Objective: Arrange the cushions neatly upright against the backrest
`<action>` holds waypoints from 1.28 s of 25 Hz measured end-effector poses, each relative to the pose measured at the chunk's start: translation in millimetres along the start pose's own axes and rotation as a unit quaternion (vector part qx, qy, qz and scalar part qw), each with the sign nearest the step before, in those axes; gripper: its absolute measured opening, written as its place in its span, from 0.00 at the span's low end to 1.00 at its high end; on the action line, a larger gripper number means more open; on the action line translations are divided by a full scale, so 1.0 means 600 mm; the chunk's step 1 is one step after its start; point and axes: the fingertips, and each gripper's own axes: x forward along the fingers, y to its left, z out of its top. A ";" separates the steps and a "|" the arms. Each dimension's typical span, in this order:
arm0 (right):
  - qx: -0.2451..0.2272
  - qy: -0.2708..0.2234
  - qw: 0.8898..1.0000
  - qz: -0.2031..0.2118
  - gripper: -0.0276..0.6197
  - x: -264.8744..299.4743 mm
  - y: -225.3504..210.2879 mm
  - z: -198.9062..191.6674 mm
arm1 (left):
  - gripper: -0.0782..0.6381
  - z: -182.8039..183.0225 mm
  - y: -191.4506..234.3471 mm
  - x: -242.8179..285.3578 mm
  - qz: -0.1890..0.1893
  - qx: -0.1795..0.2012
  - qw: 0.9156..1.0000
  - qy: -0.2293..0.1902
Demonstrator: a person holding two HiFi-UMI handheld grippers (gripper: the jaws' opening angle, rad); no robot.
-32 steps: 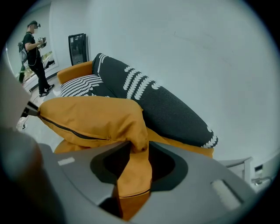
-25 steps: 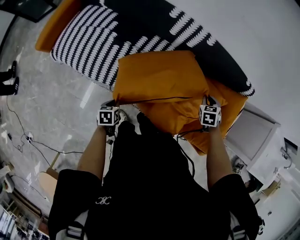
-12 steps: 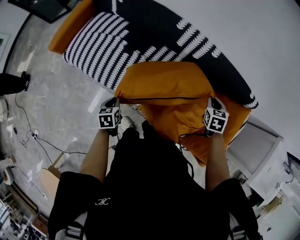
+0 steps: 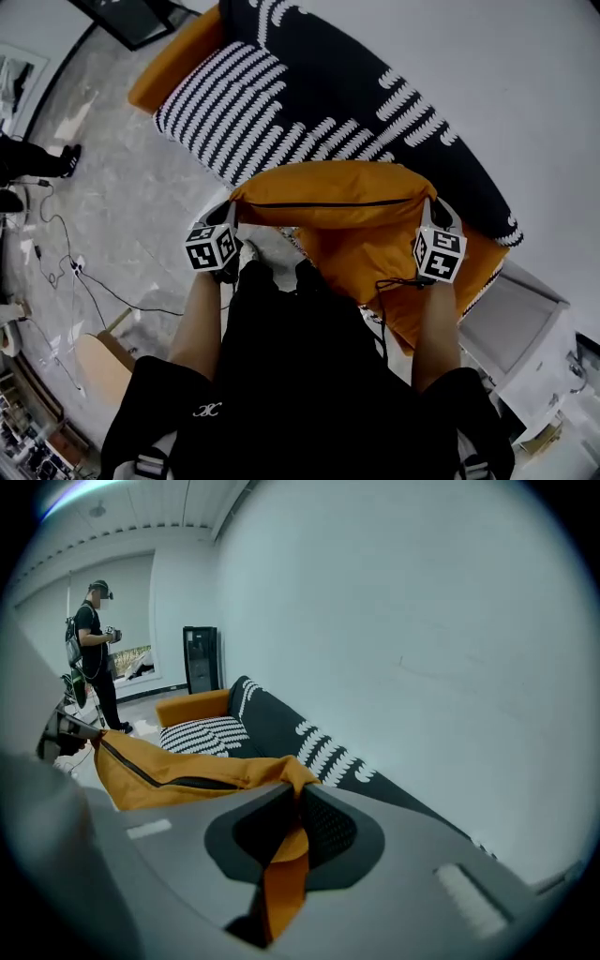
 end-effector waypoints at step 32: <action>0.114 -0.085 0.989 -0.045 0.09 0.060 0.488 0.312 | 0.15 0.418 0.497 -0.102 -0.081 0.036 0.991 -0.103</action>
